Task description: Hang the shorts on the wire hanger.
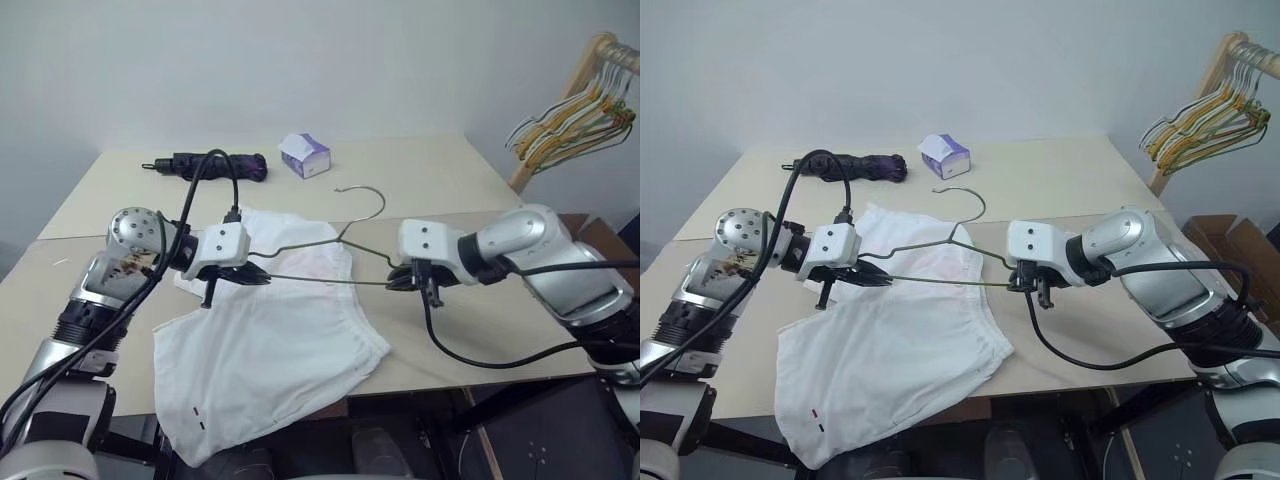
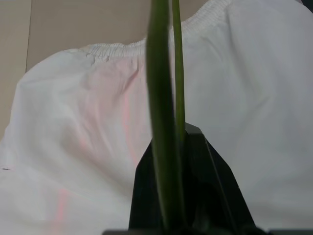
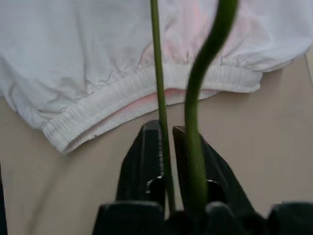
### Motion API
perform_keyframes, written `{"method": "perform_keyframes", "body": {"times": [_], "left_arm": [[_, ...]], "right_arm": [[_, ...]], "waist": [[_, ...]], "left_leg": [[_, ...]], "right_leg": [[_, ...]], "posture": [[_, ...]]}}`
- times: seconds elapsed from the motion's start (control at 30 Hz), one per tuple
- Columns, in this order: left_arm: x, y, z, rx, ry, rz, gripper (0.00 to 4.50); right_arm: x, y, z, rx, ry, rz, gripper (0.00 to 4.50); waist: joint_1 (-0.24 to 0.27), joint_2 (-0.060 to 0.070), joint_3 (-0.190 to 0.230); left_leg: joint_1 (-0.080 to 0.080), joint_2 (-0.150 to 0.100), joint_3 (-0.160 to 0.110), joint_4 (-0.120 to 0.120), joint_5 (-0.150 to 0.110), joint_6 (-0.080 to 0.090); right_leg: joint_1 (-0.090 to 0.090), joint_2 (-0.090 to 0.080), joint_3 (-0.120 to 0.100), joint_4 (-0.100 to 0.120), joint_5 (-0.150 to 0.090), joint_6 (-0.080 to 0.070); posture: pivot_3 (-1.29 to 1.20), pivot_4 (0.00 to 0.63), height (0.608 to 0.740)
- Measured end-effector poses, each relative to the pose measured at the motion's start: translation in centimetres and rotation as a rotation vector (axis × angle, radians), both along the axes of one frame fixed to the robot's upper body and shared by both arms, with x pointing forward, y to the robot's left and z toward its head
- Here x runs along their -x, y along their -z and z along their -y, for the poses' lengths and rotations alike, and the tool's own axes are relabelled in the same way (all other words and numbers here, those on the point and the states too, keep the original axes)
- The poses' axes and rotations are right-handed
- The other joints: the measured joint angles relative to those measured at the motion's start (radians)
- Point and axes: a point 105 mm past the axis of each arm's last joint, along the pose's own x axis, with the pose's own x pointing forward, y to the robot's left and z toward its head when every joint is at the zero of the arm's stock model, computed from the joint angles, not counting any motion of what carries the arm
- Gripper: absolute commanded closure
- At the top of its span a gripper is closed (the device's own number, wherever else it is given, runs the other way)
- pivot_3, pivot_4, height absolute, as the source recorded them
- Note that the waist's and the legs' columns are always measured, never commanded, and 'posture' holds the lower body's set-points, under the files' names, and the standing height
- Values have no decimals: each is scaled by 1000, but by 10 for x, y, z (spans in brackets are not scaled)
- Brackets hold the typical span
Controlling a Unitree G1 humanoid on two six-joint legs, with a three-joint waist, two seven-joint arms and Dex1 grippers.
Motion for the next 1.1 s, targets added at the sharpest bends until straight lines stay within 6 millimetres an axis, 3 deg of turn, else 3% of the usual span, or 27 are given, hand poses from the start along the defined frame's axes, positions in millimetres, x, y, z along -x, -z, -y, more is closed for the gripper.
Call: {"method": "perform_keyframes", "body": {"times": [0.27, 0.5, 0.77, 0.9, 1.1], "left_arm": [[-2, -1, 4, 3, 21, 5, 4500], [-1, 0, 6, 37, 57, -21, 2513], [-25, -23, -27, 225, -158, 49, 39], [-20, -36, -38, 376, -236, 41, 39], [15, -36, -33, 424, -153, -105, 39]], "right_arm": [[-1, 3, 2, 24, 5, 8, 4475], [7, 8, 3, -3, 6, -19, 4500], [37, 39, 51, -125, 321, -267, 4500], [48, 53, 72, -257, 552, -443, 4500], [72, 75, 84, -422, 790, -761, 4500]], "waist": [[-14, 0, 0], [-11, 0, 0], [-8, 0, 0], [-9, 0, 0], [12, 0, -1]], "left_leg": [[0, 0, 0, 1, 0, 0], [0, 0, -1, 2, 0, 0], [0, 0, -2, 4, 0, 0], [1, 0, -1, 4, 0, 0], [1, 0, -2, 4, 0, 0]], "right_leg": [[1, 0, 0, 0, 0, 1], [1, 0, 0, 0, 1, 1], [3, 0, -1, 0, 1, 1], [4, 0, -1, 0, 1, 1], [5, 0, -1, 0, 1, 1]], "posture": [[-259, 0, 740], [-261, 0, 740], [-245, 0, 740], [-229, 0, 740], [-208, 0, 740]]}}
